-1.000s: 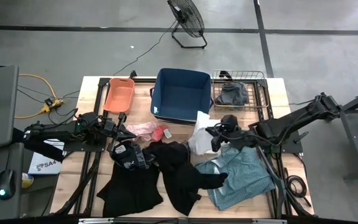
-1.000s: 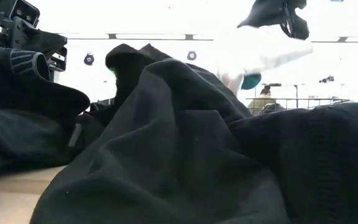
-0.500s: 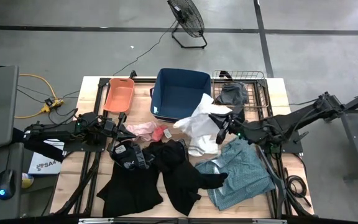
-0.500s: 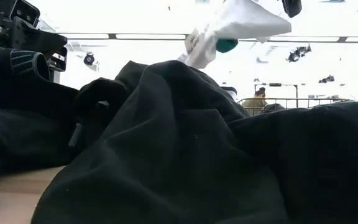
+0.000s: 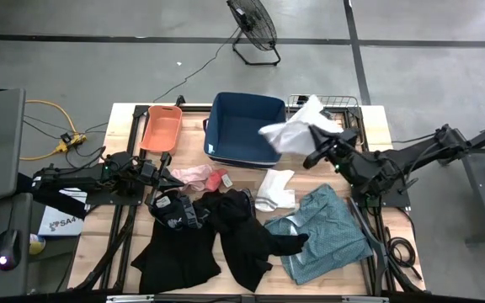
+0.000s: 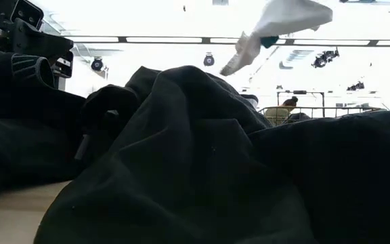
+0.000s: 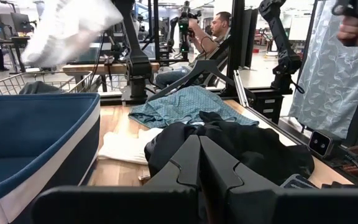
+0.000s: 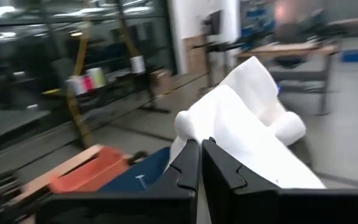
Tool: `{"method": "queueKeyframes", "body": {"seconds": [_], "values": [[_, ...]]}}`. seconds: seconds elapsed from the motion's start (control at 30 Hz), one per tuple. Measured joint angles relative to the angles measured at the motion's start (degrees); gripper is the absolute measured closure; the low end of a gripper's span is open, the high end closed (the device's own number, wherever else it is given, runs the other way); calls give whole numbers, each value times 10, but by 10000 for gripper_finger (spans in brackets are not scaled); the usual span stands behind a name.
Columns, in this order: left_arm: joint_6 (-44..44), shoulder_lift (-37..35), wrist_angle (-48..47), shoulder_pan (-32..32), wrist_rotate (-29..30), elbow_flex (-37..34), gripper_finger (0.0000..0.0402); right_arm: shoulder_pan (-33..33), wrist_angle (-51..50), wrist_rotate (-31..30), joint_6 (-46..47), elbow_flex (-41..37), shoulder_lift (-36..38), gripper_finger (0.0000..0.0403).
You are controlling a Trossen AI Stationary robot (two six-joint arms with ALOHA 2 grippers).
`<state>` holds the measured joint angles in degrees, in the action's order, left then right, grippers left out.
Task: Pick & Place Cloths
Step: Put the blue sock into the orange bin
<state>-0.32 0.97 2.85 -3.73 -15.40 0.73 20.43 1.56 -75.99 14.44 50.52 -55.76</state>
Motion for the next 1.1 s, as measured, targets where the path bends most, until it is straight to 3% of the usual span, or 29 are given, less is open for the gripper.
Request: {"method": "queueKeyframes", "body": {"seconds": [0.27, 0.63, 0.77, 1.1], "values": [[0, 0, 0, 0, 0, 0, 400, -1, -19, -140, -76, 0, 37, 399], [0, 0, 0, 0, 0, 0, 400, -96, -120, -139, -66, 0, 55, 399], [0, 0, 0, 0, 0, 0, 400, -145, -170, -98, -19, 0, 55, 399], [0, 0, 0, 0, 0, 0, 400, -321, -425, 122, 266, 0, 42, 399]]}}
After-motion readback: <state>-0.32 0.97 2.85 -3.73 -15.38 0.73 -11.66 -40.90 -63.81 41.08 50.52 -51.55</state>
